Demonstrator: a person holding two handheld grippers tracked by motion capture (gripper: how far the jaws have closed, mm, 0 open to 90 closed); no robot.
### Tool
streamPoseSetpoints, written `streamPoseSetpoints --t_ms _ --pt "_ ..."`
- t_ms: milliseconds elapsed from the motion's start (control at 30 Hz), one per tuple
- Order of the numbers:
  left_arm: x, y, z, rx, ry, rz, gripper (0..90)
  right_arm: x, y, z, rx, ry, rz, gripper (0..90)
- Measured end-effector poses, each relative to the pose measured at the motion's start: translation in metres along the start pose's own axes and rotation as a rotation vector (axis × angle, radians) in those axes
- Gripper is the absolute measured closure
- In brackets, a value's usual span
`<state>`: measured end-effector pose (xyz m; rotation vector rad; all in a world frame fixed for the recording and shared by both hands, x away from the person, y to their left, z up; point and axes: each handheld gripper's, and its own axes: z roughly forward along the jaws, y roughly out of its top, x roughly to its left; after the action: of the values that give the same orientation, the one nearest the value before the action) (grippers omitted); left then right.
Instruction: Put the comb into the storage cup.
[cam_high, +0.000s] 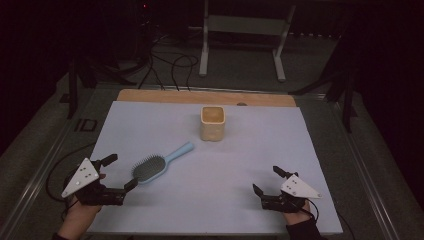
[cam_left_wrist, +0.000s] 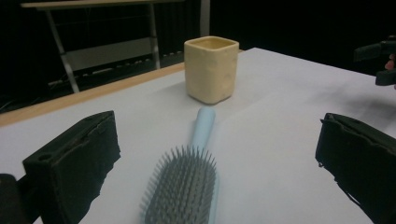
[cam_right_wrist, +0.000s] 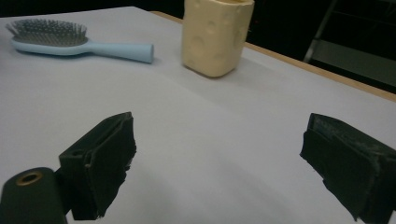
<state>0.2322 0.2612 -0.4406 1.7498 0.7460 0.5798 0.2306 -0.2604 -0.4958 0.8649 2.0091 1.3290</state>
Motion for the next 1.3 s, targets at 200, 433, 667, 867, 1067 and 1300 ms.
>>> streamPoseSetpoints --t_ms 200,433,667,867,1067,1300 --pt "0.001 0.019 0.014 0.037 -0.028 -0.024 0.0 0.0 0.0 0.0 -0.003 0.002 0.007 9.4" --pt "0.002 0.034 0.03 0.045 -0.052 -0.03 0.0 -0.001 0.0 0.0 -0.011 0.007 0.014 9.4" --pt "0.008 0.05 0.046 0.023 -0.053 -0.065 0.0 -0.001 0.001 -0.002 -0.021 0.008 0.017 9.4" --pt "0.011 0.059 0.059 0.039 -0.055 -0.056 0.0 -0.001 0.001 -0.002 -0.018 0.009 0.02 9.4" --pt "0.01 0.061 0.075 0.089 -0.064 -0.051 0.0 -0.001 0.001 -0.002 -0.015 0.012 0.023 9.4" --pt "0.008 0.064 0.097 0.146 -0.071 -0.036 0.0 -0.002 0.0 -0.002 -0.019 0.008 0.02 9.4"
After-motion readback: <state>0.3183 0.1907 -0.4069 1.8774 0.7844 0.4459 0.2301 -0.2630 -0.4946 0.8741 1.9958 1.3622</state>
